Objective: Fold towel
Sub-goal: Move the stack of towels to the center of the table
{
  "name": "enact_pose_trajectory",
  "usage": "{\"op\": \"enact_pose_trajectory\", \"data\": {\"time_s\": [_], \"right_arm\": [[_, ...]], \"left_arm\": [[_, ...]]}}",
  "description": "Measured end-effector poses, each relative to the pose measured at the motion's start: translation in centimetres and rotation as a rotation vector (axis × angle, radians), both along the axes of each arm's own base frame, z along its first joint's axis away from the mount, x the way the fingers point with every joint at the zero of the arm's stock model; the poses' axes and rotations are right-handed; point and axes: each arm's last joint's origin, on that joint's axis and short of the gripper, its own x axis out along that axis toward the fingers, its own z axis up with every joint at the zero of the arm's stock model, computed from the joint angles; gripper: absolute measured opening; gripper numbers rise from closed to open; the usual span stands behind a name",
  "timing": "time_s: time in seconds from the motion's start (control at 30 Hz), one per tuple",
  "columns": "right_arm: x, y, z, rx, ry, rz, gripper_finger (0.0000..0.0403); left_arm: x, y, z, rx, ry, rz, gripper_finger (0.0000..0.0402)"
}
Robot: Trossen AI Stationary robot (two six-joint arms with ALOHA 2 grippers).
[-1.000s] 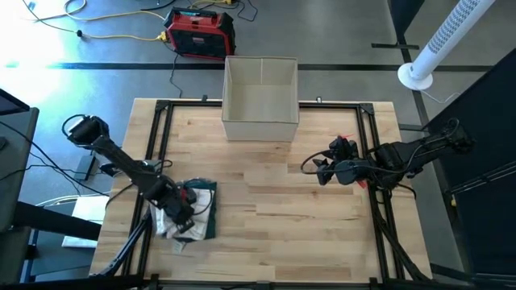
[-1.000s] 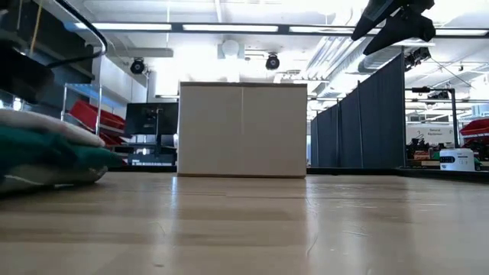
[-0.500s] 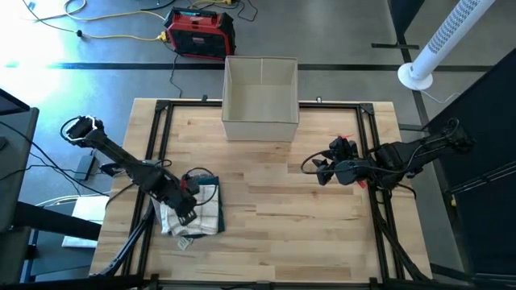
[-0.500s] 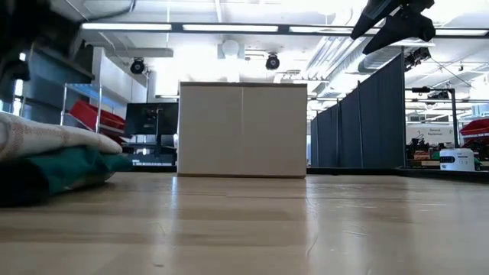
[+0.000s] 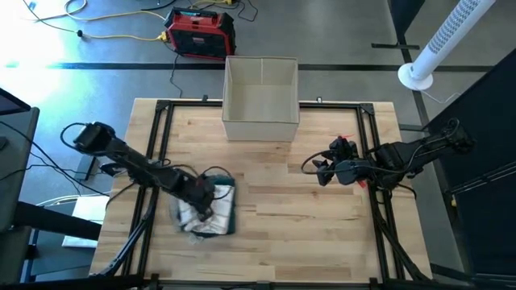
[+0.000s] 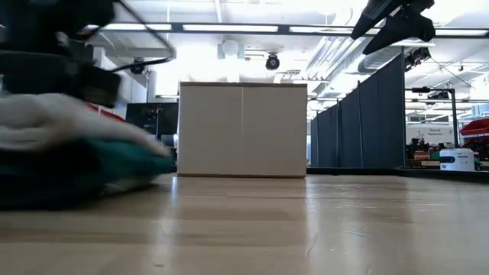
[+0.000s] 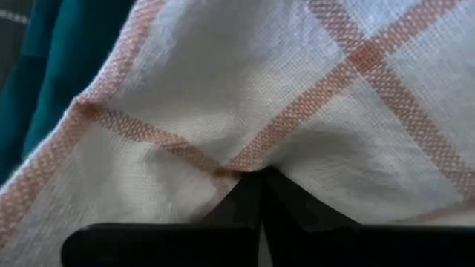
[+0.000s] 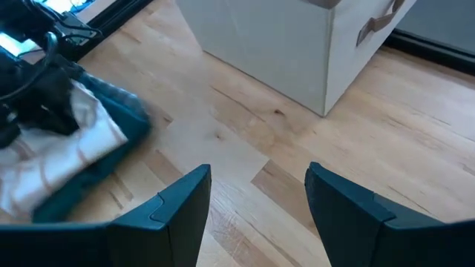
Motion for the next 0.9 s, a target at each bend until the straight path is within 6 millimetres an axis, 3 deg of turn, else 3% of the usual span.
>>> {"op": "enact_pose_trajectory", "data": {"time_s": [0.17,0.37,0.63,0.77,0.9], "right_arm": [[0.0,0.0,0.0,0.010,-0.011,-0.013,0.0204],[0.0,0.0,0.0,0.004,-0.016,-0.020,0.0204],[2.1,0.7,0.6,0.110,-0.089,0.208,0.0204],[5.7,1.1,-0.7,0.054,-0.082,0.396,0.0195],[10.1,1.6,-5.0,0.079,-0.043,0.583,0.0135]], "left_arm": [[4.2,1.2,0.1,0.037,-0.186,0.025,0.0000],[8.4,2.7,3.2,0.081,-0.289,-0.076,0.0000],[7.6,1.4,10.8,0.114,-0.196,-0.220,0.0000],[5.9,-1.3,9.7,0.098,-0.145,-0.300,0.0000],[5.2,-3.4,7.3,0.096,-0.194,-0.328,0.0000]]}}
